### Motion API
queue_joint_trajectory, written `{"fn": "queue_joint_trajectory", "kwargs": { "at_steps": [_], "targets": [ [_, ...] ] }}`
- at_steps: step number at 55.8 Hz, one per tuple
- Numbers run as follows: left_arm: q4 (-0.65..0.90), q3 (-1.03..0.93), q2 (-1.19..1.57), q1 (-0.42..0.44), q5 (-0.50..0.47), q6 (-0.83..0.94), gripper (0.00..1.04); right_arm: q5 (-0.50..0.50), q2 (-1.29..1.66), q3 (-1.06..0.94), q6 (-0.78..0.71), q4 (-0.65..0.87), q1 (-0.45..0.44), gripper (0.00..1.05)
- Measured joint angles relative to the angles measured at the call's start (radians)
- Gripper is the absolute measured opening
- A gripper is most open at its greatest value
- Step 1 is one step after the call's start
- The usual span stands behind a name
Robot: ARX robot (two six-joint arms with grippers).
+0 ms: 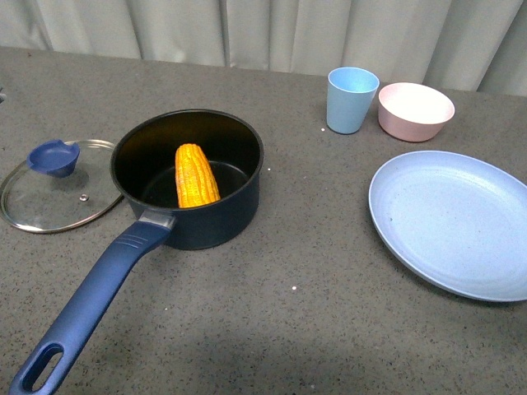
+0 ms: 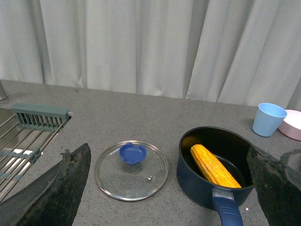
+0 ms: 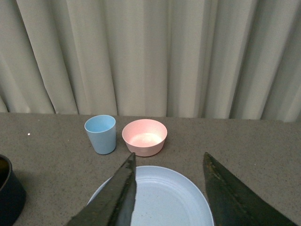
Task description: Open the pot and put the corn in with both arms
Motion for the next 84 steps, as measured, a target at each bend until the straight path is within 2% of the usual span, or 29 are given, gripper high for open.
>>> {"fn": "queue_joint_trajectory", "kwargs": {
  "at_steps": [4, 8, 13, 34, 79, 84],
  "targets": [
    [0.0, 0.0, 0.0, 0.0, 0.0, 0.0, 0.98, -0.039, -0.076, -0.015, -0.006, -0.065, -0.029, 0.1],
    [0.0, 0.0, 0.0, 0.0, 0.0, 0.0, 0.98, -0.097, -0.129, -0.022, -0.011, -0.108, -0.076, 0.0],
    [0.0, 0.0, 0.0, 0.0, 0.0, 0.0, 0.98, -0.098, -0.207, -0.028, -0.01, -0.174, -0.103, 0.01],
    [0.0, 0.0, 0.0, 0.0, 0.0, 0.0, 0.98, -0.104, -0.475, -0.034, -0.01, -0.42, -0.105, 0.01],
    [0.0, 0.0, 0.0, 0.0, 0.0, 0.0, 0.98, -0.105, -0.735, -0.034, -0.01, -0.675, -0.105, 0.01],
    [0.0, 0.0, 0.0, 0.0, 0.0, 0.0, 0.98, -0.108, -0.85, -0.034, -0.011, -0.827, -0.105, 0.01]
  ]
}}
